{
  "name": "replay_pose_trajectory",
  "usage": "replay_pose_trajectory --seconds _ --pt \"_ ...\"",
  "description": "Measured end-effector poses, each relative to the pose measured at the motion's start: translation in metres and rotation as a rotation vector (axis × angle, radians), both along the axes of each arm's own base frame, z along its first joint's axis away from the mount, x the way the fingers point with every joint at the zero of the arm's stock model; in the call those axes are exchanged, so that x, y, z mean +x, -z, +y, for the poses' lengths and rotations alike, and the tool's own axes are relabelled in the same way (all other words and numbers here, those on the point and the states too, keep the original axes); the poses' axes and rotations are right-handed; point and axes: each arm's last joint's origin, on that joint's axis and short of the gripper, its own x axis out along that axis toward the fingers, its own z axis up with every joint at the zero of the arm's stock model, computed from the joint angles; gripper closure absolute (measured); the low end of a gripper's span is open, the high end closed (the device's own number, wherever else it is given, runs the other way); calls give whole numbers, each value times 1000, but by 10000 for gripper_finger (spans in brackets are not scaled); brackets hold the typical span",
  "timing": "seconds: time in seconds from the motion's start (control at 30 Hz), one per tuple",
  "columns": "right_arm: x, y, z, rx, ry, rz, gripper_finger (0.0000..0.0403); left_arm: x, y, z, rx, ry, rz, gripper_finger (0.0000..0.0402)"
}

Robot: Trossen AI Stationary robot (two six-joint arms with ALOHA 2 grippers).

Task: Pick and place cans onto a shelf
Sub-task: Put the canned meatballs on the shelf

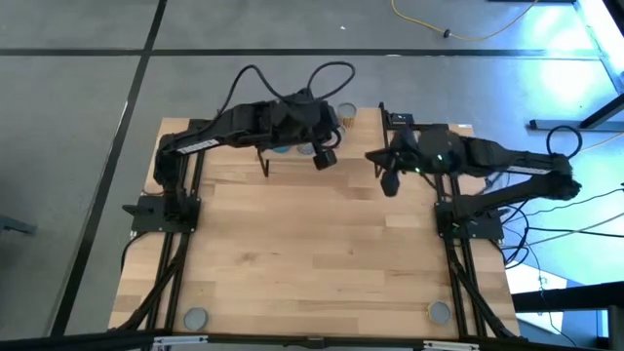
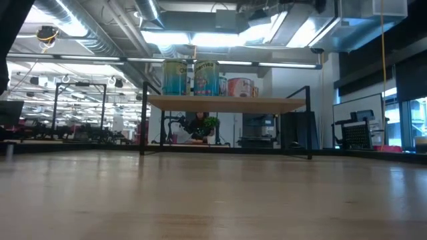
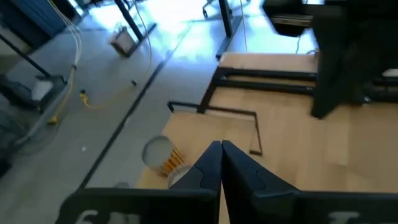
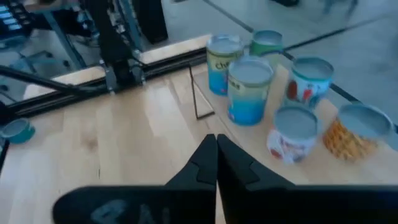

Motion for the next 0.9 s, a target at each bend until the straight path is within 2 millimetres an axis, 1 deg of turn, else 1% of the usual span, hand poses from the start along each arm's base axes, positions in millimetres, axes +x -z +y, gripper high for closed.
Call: replay_pose_trajectory --seconds 0.17,0.3,0.4,0.53,0.7,0.8,0.9 --pt "16 10 -27 18 -57 41 402 -4 -6 -12 -25 -15 -12 401" --pt "34 25 -49 38 -102 90 402 -9 -13 -21 -16 -12 -35 401" --pt "49 37 -67 44 -129 95 402 -16 -19 -26 -19 -29 -58 401" --pt "65 52 -94 60 -72 111 402 -23 -26 -30 -12 -54 -83 401" --pt "82 61 -127 82 0 163 402 -27 -24 -30 -44 -86 -71 401" --pt "92 64 -141 88 12 213 402 -28 -22 -30 -52 -94 -57 401" --pt "98 67 -148 119 14 293 402 -29 -21 -30 -54 -96 -41 401"
